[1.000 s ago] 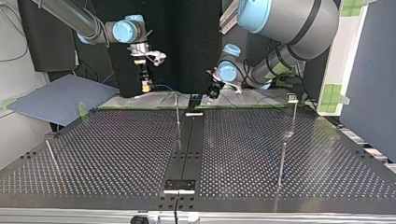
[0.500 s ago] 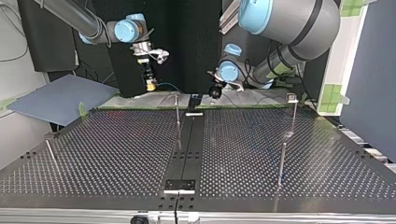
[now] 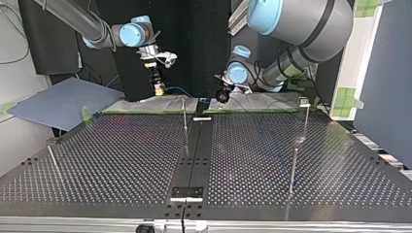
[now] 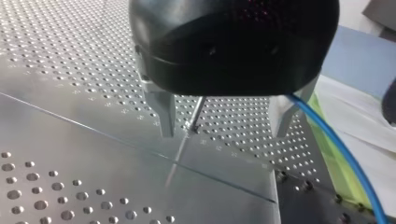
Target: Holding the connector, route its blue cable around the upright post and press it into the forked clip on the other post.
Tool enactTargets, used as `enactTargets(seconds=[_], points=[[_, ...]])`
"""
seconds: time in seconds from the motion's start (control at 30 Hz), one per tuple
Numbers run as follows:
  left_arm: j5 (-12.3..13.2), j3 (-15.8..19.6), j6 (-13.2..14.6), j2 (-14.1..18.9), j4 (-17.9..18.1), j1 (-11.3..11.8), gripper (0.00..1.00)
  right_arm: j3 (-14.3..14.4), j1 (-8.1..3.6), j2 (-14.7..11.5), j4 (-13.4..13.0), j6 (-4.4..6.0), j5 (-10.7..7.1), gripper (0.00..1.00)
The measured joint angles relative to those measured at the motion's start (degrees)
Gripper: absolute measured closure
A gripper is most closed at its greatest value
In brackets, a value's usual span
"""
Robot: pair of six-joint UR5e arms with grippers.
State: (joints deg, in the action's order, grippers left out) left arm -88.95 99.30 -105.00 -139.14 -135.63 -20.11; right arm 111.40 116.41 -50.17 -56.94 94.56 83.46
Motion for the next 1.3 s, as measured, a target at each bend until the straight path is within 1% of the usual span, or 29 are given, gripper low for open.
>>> enactTargets(seconds=[0.13, 0.3, 0.47, 0.57, 0.7, 0.87, 1.03, 1.13, 1.3], points=[[-0.12, 0.00, -2.01, -0.01, 1.11, -0.54, 0.00, -0.33, 0.01, -0.02, 1.01, -0.34, -0.98, 1.00], [-0.44, -0.01, -4.40, 0.04, 3.20, -1.28, 0.00, -0.39, -0.01, -0.20, 1.40, -0.45, -2.00, 1.00], [-1.66, 0.00, -6.76, 0.14, 4.59, -2.41, 0.00, -0.43, -0.13, -0.80, 1.46, -0.32, -3.53, 1.00], [-2.69, 0.00, -8.03, 0.14, 5.15, -2.96, 0.00, -0.43, -0.21, -1.31, 1.62, -0.20, -4.16, 1.00], [-4.51, 0.00, -10.03, 0.13, 5.50, -3.59, 0.00, -0.40, -0.24, -1.90, 2.29, -0.14, -4.34, 1.00], [-6.91, 0.00, -12.48, 0.15, 6.10, -4.30, 0.00, 0.15, 0.00, -2.00, 3.13, -0.05, -4.19, 1.00], [-9.58, 0.03, -15.03, 0.13, 7.29, -5.42, 0.00, 0.78, 0.09, -2.01, 3.04, 0.14, -4.12, 1.00], [-11.12, 0.02, -16.03, 0.14, 7.87, -6.31, 0.00, 1.24, 0.14, -2.02, 2.58, 0.61, -4.15, 1.00], [-13.41, 0.03, -17.40, 0.11, 8.48, -7.65, 0.00, 1.47, 0.16, -2.06, 2.36, 0.87, -4.17, 1.00]])
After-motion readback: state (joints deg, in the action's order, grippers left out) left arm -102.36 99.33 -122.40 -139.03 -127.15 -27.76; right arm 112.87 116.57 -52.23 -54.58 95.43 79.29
